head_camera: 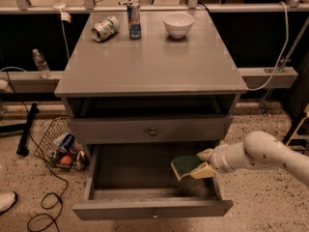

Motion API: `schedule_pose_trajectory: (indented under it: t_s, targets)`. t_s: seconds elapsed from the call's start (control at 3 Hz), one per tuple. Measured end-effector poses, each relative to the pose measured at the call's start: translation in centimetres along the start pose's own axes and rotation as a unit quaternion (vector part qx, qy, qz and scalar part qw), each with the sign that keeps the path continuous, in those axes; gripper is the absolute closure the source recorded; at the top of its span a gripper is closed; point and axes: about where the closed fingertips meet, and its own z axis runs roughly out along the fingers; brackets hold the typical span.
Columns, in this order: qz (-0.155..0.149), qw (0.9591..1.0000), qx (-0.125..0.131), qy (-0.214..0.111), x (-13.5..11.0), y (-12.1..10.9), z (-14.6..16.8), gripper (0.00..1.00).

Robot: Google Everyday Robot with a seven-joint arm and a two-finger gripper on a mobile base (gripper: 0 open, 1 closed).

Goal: Pick sponge from middle drawer and place on counter

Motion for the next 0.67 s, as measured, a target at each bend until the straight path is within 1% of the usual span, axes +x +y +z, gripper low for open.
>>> schedule_pose_trajectory:
  t_s: [0.33, 0.67]
  targets:
    - [-0.026, 0.9986, -0.031, -0.033, -2.3, 0.7, -0.8, 1.00]
    - [-0.062, 0.9935, -0.057, -0.077, -5.6, 1.2, -2.2, 1.00]
